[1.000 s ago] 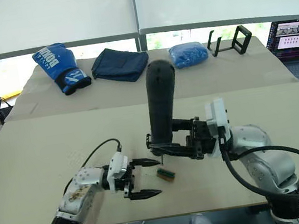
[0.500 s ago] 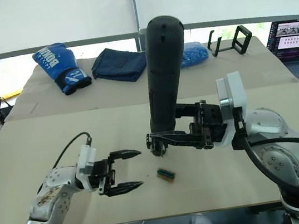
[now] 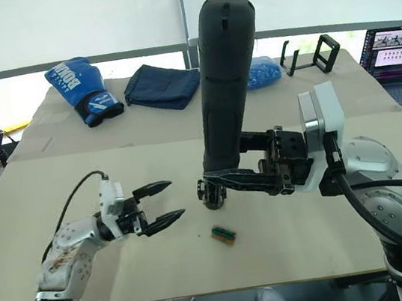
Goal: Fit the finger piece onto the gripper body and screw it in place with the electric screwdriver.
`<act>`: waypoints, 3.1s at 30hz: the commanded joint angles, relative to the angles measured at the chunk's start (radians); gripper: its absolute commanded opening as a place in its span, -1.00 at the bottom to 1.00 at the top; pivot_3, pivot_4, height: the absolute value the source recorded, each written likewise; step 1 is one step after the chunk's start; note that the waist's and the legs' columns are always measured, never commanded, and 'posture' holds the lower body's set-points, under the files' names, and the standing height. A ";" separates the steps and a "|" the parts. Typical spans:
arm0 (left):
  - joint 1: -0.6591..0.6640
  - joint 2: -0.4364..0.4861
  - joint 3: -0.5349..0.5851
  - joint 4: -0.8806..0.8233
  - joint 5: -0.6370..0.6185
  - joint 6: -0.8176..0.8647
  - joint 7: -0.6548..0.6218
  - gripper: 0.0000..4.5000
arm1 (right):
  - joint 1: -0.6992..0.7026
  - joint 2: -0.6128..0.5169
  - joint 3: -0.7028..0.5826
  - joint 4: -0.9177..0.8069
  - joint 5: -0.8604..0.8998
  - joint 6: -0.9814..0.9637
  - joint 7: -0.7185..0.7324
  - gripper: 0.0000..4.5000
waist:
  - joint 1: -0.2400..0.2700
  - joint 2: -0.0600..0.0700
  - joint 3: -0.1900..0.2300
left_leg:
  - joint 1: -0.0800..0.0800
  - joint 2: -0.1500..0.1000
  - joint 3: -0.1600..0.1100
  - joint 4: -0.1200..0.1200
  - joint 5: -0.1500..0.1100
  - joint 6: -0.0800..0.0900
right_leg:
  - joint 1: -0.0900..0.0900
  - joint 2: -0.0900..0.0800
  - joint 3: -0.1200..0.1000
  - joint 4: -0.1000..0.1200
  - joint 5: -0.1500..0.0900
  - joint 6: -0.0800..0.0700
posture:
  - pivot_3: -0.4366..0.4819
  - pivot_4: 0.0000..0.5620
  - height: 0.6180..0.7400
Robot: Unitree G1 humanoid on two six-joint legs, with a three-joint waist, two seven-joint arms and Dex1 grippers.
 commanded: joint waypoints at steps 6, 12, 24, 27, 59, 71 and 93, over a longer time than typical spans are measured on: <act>-0.099 -0.077 -0.117 0.127 0.159 -0.051 0.066 0.97 | -0.002 -0.002 -0.039 -0.021 0.011 -0.024 0.018 -0.14 | -0.001 0.000 0.000 | 0.000 0.000 0.000 0.000 0.000 0.000 | 0.000 0.000 0.000 0.000 0.000 0.000 | -0.05 -0.47 1.00; -0.123 -0.139 -0.143 0.169 0.194 -0.049 0.111 0.97 | 0.009 0.000 -0.039 -0.035 0.002 -0.024 0.003 -0.14 | -0.002 0.000 0.000 | 0.000 0.000 0.000 0.000 0.000 0.000 | 0.000 0.000 0.000 0.000 0.000 0.000 | -0.05 -0.47 1.00; -0.155 -0.201 -0.181 0.175 0.245 -0.048 0.143 0.97 | 0.018 0.003 -0.032 -0.046 -0.010 -0.027 -0.018 -0.14 | -0.001 -0.001 0.000 | 0.000 0.000 -0.001 0.000 0.000 0.000 | 0.000 -0.001 0.000 0.000 0.000 0.000 | -0.05 -0.47 1.00; -0.159 -0.200 -0.185 0.181 0.254 -0.043 0.139 0.97 | 0.019 0.003 -0.031 -0.046 -0.013 -0.027 -0.019 -0.14 | -0.001 -0.001 0.000 | 0.000 0.000 -0.001 0.000 0.000 0.000 | 0.000 -0.001 0.000 0.000 0.000 0.000 | -0.05 -0.47 1.00; -0.413 -0.217 -0.160 0.721 0.269 -0.377 -0.157 0.25 | 0.039 -0.025 -0.043 -0.059 -0.004 -0.009 -0.026 -0.14 | 0.000 -0.001 0.000 | -0.001 0.000 -0.001 0.002 0.000 0.001 | 0.000 -0.001 -0.001 0.000 0.001 0.001 | -0.05 -0.47 1.00; -0.258 -0.195 -0.146 0.484 0.271 -0.286 -0.080 0.99 | 0.018 -0.018 -0.033 -0.041 -0.005 -0.010 -0.027 -0.14 | -0.004 -0.001 0.000 | -0.001 0.001 -0.001 0.003 -0.001 0.002 | 0.000 -0.001 -0.001 0.000 0.001 0.001 | -0.05 -0.47 1.00; -0.126 -0.234 -0.210 0.252 0.330 -0.169 0.140 0.99 | 0.027 -0.019 -0.035 -0.045 -0.003 -0.008 -0.018 -0.14 | 0.001 -0.001 0.000 | -0.001 0.000 -0.002 0.005 -0.002 0.003 | 0.001 -0.003 0.000 0.000 0.001 0.002 | -0.05 -0.47 1.00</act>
